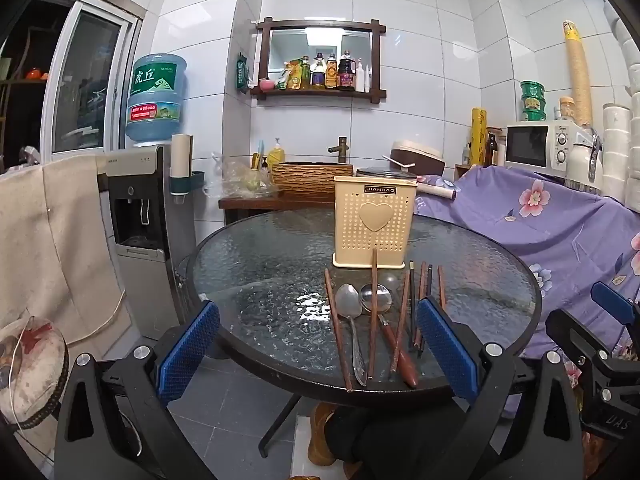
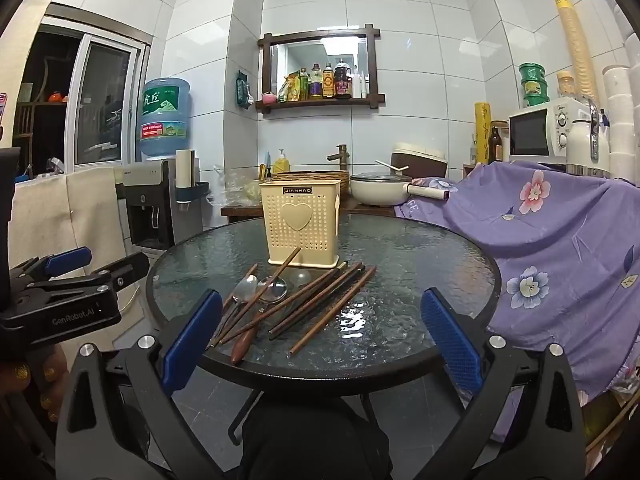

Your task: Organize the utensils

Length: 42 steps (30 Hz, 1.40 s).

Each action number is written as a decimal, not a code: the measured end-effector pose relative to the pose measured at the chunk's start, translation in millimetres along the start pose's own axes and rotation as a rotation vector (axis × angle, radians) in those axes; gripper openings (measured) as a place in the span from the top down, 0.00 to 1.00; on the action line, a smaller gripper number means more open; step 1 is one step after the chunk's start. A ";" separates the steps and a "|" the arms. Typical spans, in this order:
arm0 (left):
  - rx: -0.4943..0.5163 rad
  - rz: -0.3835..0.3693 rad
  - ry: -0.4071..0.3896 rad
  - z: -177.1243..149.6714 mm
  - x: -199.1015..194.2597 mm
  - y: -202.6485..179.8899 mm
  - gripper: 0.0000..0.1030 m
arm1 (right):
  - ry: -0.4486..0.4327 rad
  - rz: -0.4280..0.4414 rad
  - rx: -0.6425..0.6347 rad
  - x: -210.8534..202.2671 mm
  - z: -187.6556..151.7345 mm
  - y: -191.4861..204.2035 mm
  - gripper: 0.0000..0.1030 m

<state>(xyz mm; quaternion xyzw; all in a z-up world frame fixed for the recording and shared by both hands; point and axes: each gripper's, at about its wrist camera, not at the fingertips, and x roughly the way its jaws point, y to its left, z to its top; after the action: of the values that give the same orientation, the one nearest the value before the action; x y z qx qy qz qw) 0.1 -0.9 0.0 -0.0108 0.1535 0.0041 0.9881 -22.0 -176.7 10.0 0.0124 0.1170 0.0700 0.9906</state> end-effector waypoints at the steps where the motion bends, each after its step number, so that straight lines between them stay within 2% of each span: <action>1: 0.001 0.002 -0.001 0.1 0.2 -0.4 0.06 | -0.006 0.001 -0.002 -0.4 0.1 0.1 0.05; 42: -0.004 -0.003 -0.011 1.8 -1.5 0.3 0.06 | -0.004 0.000 0.002 1.1 3.4 -4.0 0.05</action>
<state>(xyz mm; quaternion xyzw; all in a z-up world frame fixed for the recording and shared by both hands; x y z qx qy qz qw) -0.8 -0.5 2.1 -0.0130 0.1481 0.0028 0.9889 -19.6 -180.6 12.9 0.0135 0.1151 0.0700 0.9908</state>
